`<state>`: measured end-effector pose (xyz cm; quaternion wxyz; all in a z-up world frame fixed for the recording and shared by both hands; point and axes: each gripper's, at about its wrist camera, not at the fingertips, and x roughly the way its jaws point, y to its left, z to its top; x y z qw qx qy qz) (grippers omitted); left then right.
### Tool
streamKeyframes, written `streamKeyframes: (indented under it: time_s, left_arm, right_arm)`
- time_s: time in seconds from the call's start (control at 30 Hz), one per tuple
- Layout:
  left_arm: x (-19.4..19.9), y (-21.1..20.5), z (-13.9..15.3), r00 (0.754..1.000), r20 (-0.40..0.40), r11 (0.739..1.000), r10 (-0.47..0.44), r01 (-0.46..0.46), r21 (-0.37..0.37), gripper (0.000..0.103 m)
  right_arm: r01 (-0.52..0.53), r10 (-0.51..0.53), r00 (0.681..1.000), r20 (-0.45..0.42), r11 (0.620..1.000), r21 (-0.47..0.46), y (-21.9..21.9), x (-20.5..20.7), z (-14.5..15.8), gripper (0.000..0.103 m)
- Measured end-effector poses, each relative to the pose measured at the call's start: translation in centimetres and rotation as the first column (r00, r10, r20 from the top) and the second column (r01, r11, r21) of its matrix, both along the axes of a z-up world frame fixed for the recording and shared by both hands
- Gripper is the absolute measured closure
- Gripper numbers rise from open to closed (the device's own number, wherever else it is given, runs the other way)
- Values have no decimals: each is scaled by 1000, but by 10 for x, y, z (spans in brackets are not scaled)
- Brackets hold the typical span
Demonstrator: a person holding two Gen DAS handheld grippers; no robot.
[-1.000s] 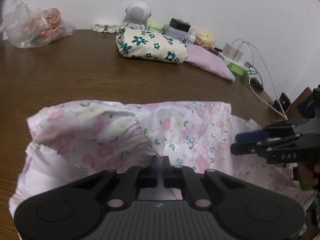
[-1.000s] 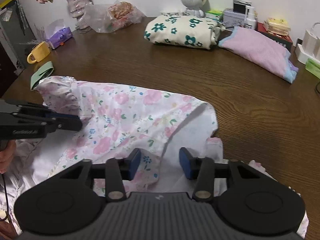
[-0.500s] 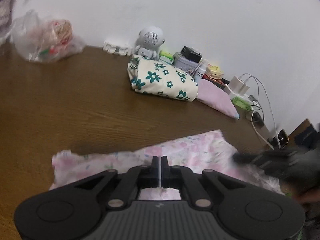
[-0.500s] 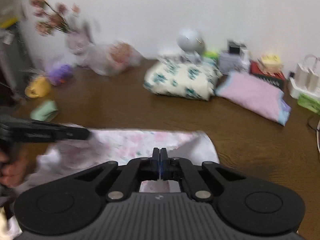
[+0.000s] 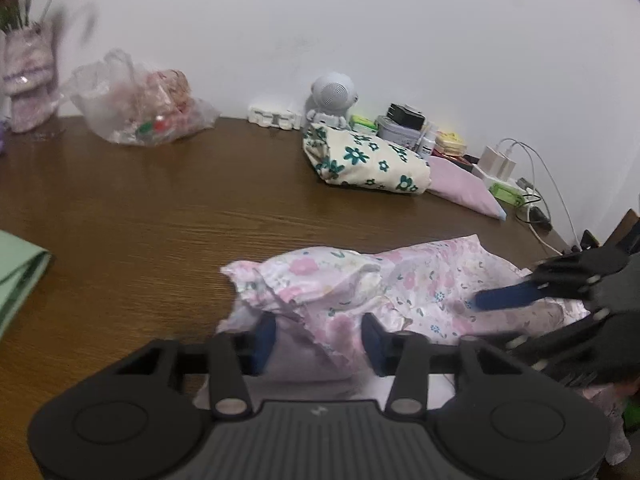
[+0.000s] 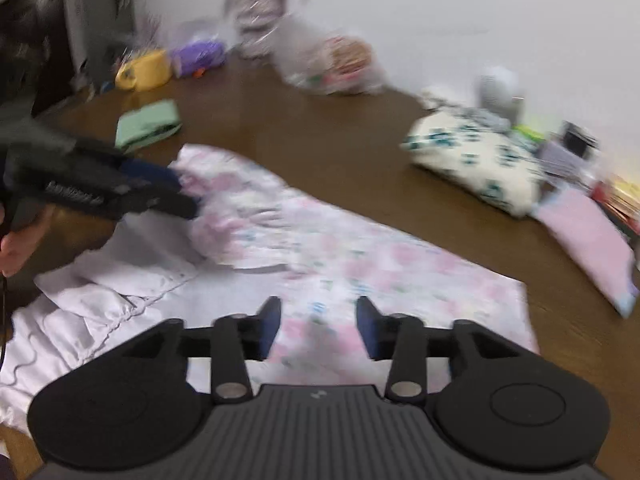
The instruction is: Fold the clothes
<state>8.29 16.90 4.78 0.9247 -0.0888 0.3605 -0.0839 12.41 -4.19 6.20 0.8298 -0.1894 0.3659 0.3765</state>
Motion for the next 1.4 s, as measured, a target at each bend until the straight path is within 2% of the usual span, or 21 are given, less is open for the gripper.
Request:
streamKeyframes:
  time_s: [0.03,0.07,0.1,0.17,0.23,0.3,0.37,0.47,0.53,0.63,0.67,0.73,0.8,0.9,0.97,1.07,1.1,1.17,1.2,1.3,1.4]
  left_arm:
    - [3,1,-2,1000,-7,1000,-14,14,-13,98]
    - [6,2,-4,1000,-23,999,-21,21,-31,103]
    - [8,5,-5,999,-30,998,-17,15,-59,102]
    - [10,10,-3,999,-28,993,-22,18,-114,102]
    - [10,19,3,999,-4,982,-45,43,-186,103]
    - [11,28,10,998,9,961,-59,59,-271,103]
    - [17,34,18,999,26,952,-35,41,-304,103]
    - [39,42,15,997,-10,953,71,-71,-293,103]
    - [55,45,5,987,-60,955,150,-160,-251,102]
    - [71,47,-20,974,-149,969,169,-192,-158,97]
    - [70,49,-25,973,-152,968,173,-196,-155,95]
    - [62,53,-22,974,-134,964,182,-204,-172,85]
    - [52,54,-6,976,-93,962,195,-209,-175,84]
    - [37,40,26,996,53,994,74,-69,-84,82]
    - [34,19,41,991,115,998,-61,62,-1,73]
    - [57,-22,35,979,54,980,-195,193,54,69]
    - [69,-36,27,979,14,977,-201,199,78,69]
    - [86,-48,13,983,-28,976,-181,183,122,79]
    - [95,-54,6,985,-48,974,-169,174,144,92]
    - [112,-43,-10,991,-86,989,-98,107,104,100]
    - [118,-21,-22,997,-70,995,-32,39,91,103]
  right_arm:
    - [1,-1,1000,0,1000,-19,12,3,-6,54]
    - [10,-10,1000,7,999,-37,21,6,-11,54]
    - [30,-29,999,16,998,-51,27,10,-16,56]
    - [72,-71,997,19,995,-63,35,18,-24,79]
    - [103,-104,994,-31,994,-22,33,27,-25,103]
    - [122,-122,992,-20,993,3,32,27,-17,103]
    - [132,-134,991,28,990,55,31,25,0,103]
    - [171,-180,982,61,976,136,31,33,21,103]
    - [179,-185,981,52,979,102,40,43,14,101]
    - [172,-172,985,-12,984,55,40,49,3,97]
    - [168,-167,986,-22,984,56,38,48,3,95]
    - [162,-163,987,3,985,62,27,44,9,78]
    - [191,-193,980,54,981,38,14,49,14,75]
    - [253,-250,964,90,967,-30,-16,63,18,75]
    - [283,-281,957,69,959,-22,-40,74,20,75]
    - [339,-339,941,-28,941,15,-60,95,14,70]
    - [352,-349,934,-71,936,22,-62,103,10,65]
    - [385,-380,918,-117,922,31,-61,114,-2,60]
    - [404,-396,908,-134,914,34,-59,119,-7,60]
    - [425,-413,894,-172,904,41,-56,131,-21,63]
    - [441,-435,893,-116,897,33,-55,136,-30,102]
